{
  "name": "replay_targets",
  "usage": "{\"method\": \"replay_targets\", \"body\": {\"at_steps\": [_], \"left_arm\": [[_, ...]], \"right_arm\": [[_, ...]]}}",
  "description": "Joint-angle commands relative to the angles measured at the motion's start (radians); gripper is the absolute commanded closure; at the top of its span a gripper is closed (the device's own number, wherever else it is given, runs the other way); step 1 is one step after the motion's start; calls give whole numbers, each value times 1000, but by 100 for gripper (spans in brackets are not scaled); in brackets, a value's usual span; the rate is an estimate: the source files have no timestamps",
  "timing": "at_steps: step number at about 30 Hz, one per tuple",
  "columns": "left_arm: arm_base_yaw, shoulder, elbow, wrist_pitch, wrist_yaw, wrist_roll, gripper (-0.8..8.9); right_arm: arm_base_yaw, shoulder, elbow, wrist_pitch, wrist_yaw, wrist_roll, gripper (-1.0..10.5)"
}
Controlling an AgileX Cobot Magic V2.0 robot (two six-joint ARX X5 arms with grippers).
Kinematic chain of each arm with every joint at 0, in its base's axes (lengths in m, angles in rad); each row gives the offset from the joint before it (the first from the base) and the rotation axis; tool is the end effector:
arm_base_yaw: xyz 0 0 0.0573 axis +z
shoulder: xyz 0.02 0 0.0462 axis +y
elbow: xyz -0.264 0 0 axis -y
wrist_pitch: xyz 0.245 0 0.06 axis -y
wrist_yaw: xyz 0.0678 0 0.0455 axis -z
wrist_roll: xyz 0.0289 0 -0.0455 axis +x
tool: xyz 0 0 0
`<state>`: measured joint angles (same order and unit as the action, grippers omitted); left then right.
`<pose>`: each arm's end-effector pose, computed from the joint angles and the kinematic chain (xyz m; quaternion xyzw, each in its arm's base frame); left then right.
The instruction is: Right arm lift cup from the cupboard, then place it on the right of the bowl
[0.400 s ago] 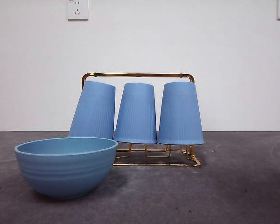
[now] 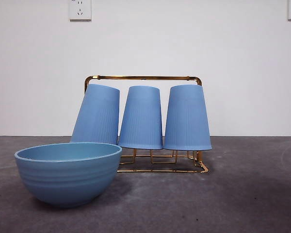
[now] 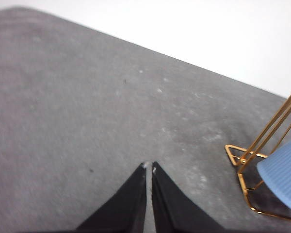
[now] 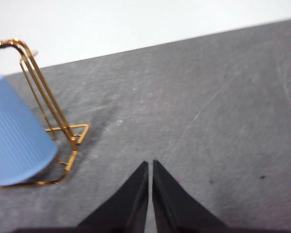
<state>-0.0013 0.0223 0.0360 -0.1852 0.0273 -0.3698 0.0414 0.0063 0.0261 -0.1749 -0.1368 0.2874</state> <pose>0.0955 -0.0009 0.1562 -0.1842 0.0868 0.0017 0.9790 0.0948 0.0079 0.1551 0.1459 0.0893 0.0767 0.9823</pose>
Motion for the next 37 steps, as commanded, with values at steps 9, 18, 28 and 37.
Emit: {"method": "replay_targets", "body": {"at_steps": [9,18,28,37], "left_arm": [[-42,257,275,-2,7,-73,799],[-65,555,573,-19,74,-1,799],[-94,767,791,-100,289,64,799],[-155,895,914,-275,506,171,799]], "right_arm": [[42,109,280,-151,-24,119,936],[43,301,517,-245,-140,94,936],[46,556,718,-316,-432,-55,936],[125,745,822,-418,-508,-212,935]]}}
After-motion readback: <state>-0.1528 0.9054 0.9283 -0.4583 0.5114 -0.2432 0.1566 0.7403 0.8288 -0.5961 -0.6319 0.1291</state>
